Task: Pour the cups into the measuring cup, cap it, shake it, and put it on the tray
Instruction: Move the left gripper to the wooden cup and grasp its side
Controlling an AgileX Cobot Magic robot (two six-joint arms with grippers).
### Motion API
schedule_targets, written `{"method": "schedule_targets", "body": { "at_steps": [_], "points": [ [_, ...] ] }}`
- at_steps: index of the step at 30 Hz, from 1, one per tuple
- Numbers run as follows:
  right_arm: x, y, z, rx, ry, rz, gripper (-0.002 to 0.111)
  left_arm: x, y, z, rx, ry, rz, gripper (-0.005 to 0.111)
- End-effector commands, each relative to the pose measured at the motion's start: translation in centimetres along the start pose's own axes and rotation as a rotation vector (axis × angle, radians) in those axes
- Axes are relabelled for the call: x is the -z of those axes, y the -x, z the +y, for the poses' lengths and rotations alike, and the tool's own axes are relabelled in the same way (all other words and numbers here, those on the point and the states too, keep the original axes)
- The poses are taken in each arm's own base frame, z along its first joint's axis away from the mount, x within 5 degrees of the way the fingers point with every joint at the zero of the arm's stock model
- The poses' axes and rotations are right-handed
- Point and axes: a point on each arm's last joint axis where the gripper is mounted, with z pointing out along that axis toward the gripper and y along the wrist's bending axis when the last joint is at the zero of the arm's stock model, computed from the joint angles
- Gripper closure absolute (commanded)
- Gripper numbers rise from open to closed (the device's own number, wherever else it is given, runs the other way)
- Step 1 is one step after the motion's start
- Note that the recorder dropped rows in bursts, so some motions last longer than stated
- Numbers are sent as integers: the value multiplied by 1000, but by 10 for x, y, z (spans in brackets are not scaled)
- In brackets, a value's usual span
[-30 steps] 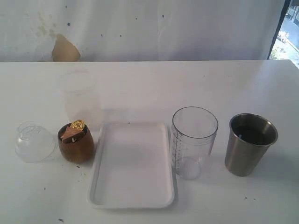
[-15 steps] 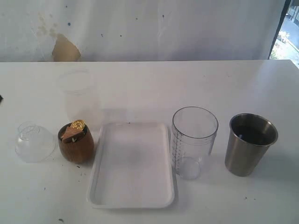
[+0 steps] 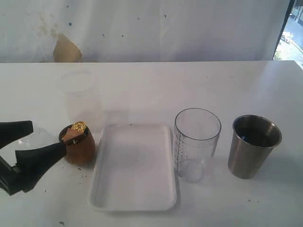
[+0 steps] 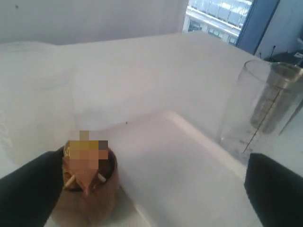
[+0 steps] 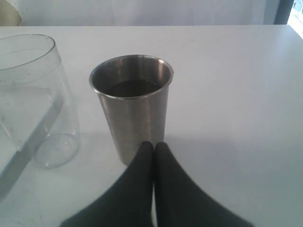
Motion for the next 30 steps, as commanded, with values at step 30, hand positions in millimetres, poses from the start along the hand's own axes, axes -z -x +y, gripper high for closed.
{"method": "schedule_targets", "body": {
  "at_steps": [30],
  "points": [
    [0, 0, 0, -1, -2, -14, 108, -63, -59, 49, -70, -37, 72, 2]
  ]
}}
